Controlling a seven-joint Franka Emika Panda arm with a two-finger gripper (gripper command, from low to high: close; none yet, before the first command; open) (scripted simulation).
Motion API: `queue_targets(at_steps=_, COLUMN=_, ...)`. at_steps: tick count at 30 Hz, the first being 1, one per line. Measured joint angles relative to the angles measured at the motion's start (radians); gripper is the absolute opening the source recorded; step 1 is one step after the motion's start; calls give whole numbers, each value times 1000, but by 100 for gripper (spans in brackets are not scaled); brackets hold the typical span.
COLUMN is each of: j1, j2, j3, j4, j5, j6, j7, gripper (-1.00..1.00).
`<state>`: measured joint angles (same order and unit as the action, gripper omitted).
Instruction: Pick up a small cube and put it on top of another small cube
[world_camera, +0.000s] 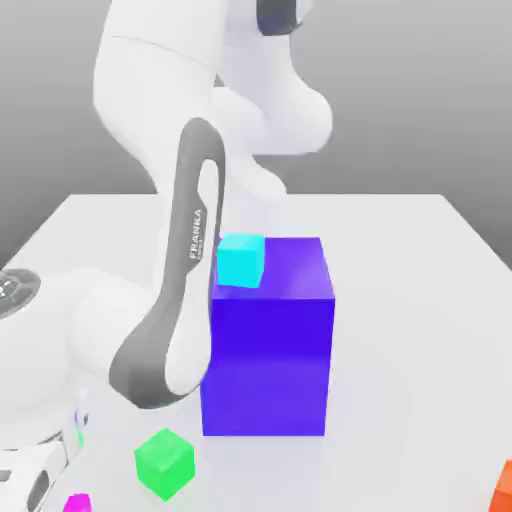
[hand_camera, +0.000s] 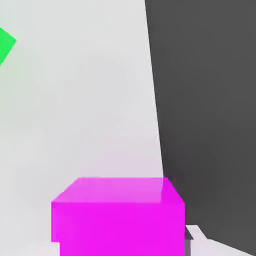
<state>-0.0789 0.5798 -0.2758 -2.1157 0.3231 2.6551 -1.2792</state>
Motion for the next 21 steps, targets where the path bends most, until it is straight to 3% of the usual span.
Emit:
queue_targets(at_steps=3, j1=33, j2=-100, j3=-42, j4=-25, j5=-57, j6=-68, j7=30, gripper=-100)
queue_targets(at_steps=13, j1=137, j2=-457, j3=-127, j4=-103, j5=-441, j6=-192, j7=-55, gripper=-100)
queue_targets(at_steps=21, j1=139, j2=-657, j3=-129, j4=-174, j5=-559, j6=-250, j7=-277, gripper=-100)
